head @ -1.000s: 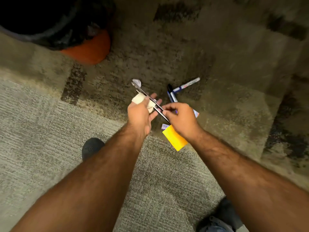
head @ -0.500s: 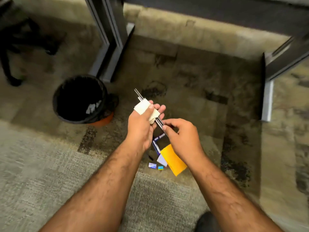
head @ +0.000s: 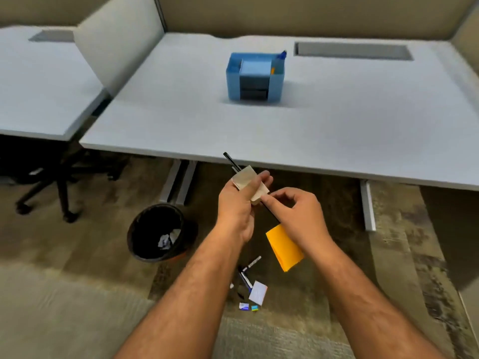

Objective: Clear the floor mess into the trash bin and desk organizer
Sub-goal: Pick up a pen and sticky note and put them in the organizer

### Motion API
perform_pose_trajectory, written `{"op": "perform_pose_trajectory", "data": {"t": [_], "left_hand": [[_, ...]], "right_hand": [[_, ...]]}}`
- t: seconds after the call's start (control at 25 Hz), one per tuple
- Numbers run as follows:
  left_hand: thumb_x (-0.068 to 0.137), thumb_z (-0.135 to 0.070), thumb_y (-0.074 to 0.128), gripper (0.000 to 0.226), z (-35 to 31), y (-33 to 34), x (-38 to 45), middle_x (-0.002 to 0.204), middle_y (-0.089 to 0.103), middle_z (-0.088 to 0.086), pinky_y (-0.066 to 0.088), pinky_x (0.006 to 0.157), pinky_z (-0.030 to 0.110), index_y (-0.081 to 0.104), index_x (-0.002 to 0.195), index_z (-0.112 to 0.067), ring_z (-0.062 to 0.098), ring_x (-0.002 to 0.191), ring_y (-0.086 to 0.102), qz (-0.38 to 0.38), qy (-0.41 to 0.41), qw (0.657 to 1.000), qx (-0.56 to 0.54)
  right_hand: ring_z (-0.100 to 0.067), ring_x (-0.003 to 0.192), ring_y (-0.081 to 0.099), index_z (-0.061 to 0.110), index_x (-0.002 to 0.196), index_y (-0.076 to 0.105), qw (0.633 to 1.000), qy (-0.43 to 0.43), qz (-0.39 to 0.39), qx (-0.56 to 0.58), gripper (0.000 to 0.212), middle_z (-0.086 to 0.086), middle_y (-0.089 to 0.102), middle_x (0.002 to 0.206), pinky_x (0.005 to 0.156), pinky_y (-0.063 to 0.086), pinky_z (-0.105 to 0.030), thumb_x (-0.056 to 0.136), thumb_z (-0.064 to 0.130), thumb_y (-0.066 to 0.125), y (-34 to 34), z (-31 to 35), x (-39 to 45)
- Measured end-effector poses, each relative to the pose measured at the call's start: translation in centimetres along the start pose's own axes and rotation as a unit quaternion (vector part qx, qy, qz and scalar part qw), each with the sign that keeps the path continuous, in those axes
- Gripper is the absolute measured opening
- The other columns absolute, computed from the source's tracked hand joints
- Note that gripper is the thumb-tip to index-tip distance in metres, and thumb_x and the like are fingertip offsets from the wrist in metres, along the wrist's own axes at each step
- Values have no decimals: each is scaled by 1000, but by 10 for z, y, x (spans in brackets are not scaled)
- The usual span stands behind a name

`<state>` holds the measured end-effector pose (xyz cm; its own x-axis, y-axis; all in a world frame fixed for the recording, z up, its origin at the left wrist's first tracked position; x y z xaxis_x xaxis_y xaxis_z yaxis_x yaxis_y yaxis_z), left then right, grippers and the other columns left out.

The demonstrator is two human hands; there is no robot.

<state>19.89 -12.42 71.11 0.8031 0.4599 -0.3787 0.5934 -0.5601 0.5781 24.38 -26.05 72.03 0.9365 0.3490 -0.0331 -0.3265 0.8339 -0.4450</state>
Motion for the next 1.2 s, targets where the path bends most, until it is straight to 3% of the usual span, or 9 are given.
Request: {"op": "perform_pose_trajectory", "data": {"t": [0.12, 0.32, 0.44, 0.52, 0.64, 0.88, 1.0, 1.12, 1.2], "left_hand": [[95, -5, 69, 34, -53, 35, -7, 115, 79, 15, 62, 94, 47, 59, 128, -7, 27, 109, 76, 55, -11, 998, 41], [97, -12, 69, 33, -111, 66, -13, 113, 80, 11, 59, 99, 53, 65, 129, -3, 28, 106, 77, 92, -41, 986, 133], [104, -16, 60, 29, -134, 80, -12, 115, 80, 12, 53, 106, 59, 62, 130, -5, 31, 108, 77, 114, -54, 985, 121], [107, -19, 55, 29, -142, 94, -9, 114, 80, 13, 52, 105, 62, 56, 135, -10, 33, 106, 77, 99, -68, 989, 86], [109, -21, 49, 18, -145, 115, 1, 111, 79, 18, 53, 102, 64, 52, 127, -18, 38, 103, 77, 67, -95, 993, 12], [109, -16, 44, 23, -120, 148, 21, 109, 78, 25, 54, 102, 62, 42, 132, -17, 42, 105, 76, -4, -72, 996, -48], [109, -12, 44, 23, -111, 155, 27, 107, 80, 20, 62, 87, 50, 50, 131, -10, 36, 101, 78, -26, -44, 999, 4], [108, -12, 47, 20, -103, 151, 31, 102, 81, 16, 64, 77, 42, 59, 124, -7, 32, 96, 80, -67, -23, 997, 10], [107, -16, 51, 20, -98, 141, 33, 95, 81, 15, 64, 85, 49, 63, 119, -4, 32, 93, 79, -118, -24, 993, -11]], "right_hand": [[3, 82, 69, 33, 84, 80, 998, 9, -22, 61, 26, 18, 76, 82, 70, 48, -23, 82, 59, 75, -19, 56, 7], [-2, 78, 73, 34, 82, 79, 986, 45, -58, 148, 8, 13, 77, 84, 74, 54, -32, 83, 42, 82, -26, 124, 16], [-4, 75, 74, 30, 81, 79, 976, 66, -100, 181, 11, 11, 77, 82, 73, 57, -36, 83, 41, 82, -23, 152, 23], [-2, 75, 73, 28, 80, 79, 974, 67, -128, 176, 17, 14, 76, 80, 73, 56, -32, 82, 45, 82, -25, 163, 33], [-6, 81, 72, 27, 81, 78, 977, 57, -144, 147, 17, 11, 75, 81, 76, 56, -32, 84, 43, 81, -34, 165, 54], [-14, 90, 71, 24, 87, 78, 988, 59, -50, 137, 10, 7, 76, 92, 84, 58, -39, 87, 34, 79, -70, 141, 99], [-15, 92, 72, 23, 85, 75, 991, 44, -14, 127, 8, 6, 76, 92, 87, 59, -42, 88, 30, 79, -81, 126, 110], [-8, 89, 72, 24, 82, 72, 992, 11, 35, 123, 8, 8, 76, 87, 78, 56, -33, 84, 24, 80, -84, 116, 120], [-2, 85, 70, 27, 82, 74, 992, -8, 69, 104, 9, 10, 75, 85, 73, 50, -24, 82, 20, 80, -76, 115, 124]]}}
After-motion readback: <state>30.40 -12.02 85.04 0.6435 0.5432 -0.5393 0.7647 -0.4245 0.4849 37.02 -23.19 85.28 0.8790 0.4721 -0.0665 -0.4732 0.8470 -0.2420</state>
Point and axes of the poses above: each hand's wrist, its own x-axis towards the middle knuckle, its own y-axis out of the palm, z = x × y, the point moved 3 cm from there along x, towards the middle knuckle
